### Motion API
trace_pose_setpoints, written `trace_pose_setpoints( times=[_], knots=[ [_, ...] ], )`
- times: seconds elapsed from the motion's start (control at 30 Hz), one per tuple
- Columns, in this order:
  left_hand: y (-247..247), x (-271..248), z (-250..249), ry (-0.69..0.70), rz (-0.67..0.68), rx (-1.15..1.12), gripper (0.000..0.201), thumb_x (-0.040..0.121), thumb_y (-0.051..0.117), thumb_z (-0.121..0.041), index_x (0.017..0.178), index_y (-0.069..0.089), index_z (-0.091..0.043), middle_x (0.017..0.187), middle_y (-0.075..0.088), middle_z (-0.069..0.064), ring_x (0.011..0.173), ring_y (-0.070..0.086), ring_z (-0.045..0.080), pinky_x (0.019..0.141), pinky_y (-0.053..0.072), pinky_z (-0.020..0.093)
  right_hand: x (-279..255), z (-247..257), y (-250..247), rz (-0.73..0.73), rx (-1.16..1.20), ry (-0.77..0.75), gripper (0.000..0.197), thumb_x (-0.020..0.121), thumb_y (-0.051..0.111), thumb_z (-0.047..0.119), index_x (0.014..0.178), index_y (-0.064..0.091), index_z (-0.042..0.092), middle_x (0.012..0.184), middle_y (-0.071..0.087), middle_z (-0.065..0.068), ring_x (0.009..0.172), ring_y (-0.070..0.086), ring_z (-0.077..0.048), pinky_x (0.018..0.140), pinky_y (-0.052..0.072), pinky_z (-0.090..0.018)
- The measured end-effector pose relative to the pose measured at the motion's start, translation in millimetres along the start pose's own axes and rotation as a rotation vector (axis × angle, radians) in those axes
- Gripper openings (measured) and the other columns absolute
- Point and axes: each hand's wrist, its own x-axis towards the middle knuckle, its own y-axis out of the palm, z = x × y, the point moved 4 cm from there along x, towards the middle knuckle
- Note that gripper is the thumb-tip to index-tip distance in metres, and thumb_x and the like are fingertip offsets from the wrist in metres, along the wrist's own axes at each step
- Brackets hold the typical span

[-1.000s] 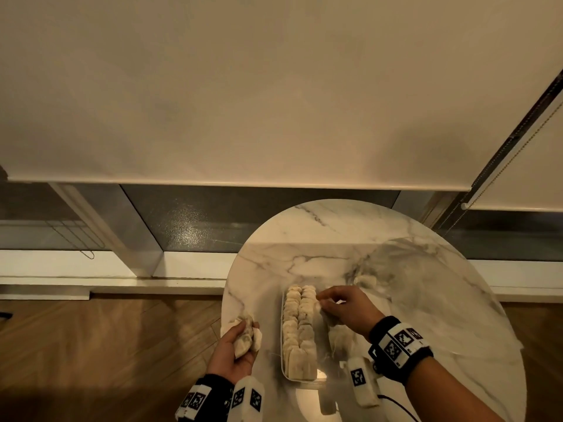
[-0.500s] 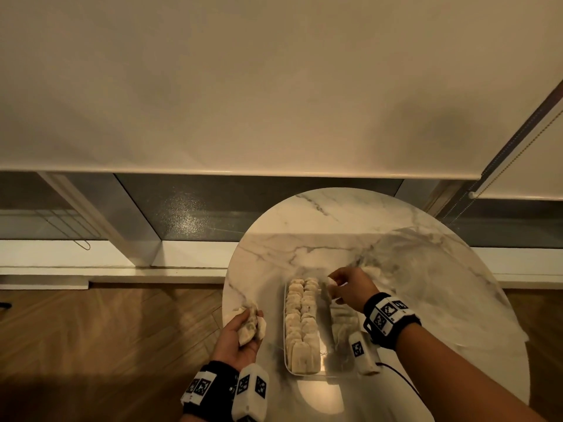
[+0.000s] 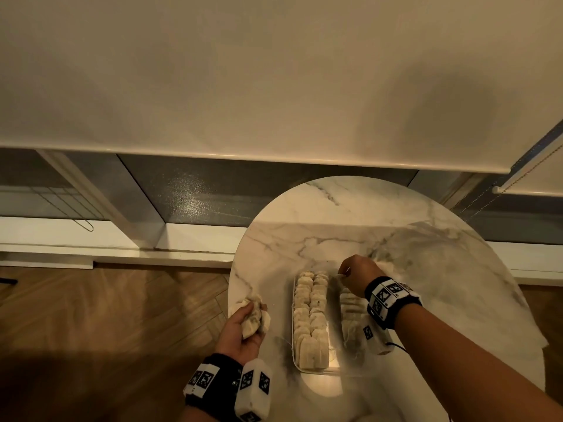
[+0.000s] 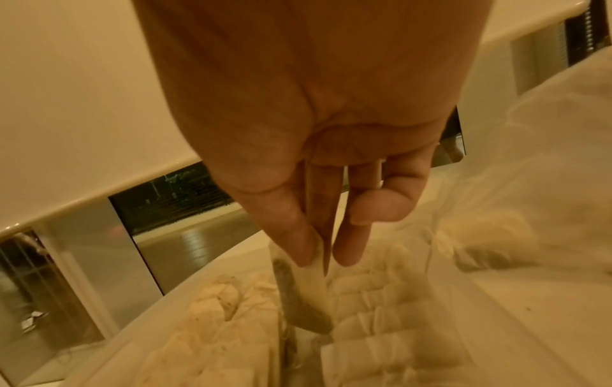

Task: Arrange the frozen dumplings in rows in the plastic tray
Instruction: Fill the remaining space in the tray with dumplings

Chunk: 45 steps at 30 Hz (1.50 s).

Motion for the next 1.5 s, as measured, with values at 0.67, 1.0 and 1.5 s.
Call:
trace_pose_setpoints(
  times=[0.67,1.0,1.5],
  knots=[
    [-14,0,9,-0.006,-0.013,0.002,0.015,0.097,0.050,-0.005,0.090,0.062,-0.011,0.072,0.072,0.005,0.062,0.071,0.018,0.055,0.056,0.027,7,30,3,-0.060,-0.591,-0.229,0.014,0.091,0.061,0.033,0.096,0.071,0.024,0.096,0.070,-0.001,0.087,0.068,-0.026,0.077,0.057,-0.036],
    [-13,-12,16,0.006,0.011,-0.016,0.015,0.097,0.050,-0.004,0.091,0.062,-0.010,0.073,0.072,0.007,0.061,0.071,0.018,0.052,0.057,0.028,6,7,-5,-0.155,-0.350,-0.171,0.028,0.089,0.067,0.040,0.114,0.062,0.028,0.112,0.067,0.001,0.101,0.064,-0.021,0.081,0.055,-0.034],
    [15,-38,45,-0.012,0.042,0.038,0.011,0.095,0.053,-0.008,0.091,0.064,-0.005,0.077,0.067,0.015,0.066,0.066,0.022,0.049,0.057,0.031,-38,-17,30,-0.082,-0.037,-0.085,0.017,0.085,0.061,0.037,0.099,0.068,0.031,0.105,0.067,0.004,0.094,0.064,-0.019,0.081,0.056,-0.035]
  ],
)
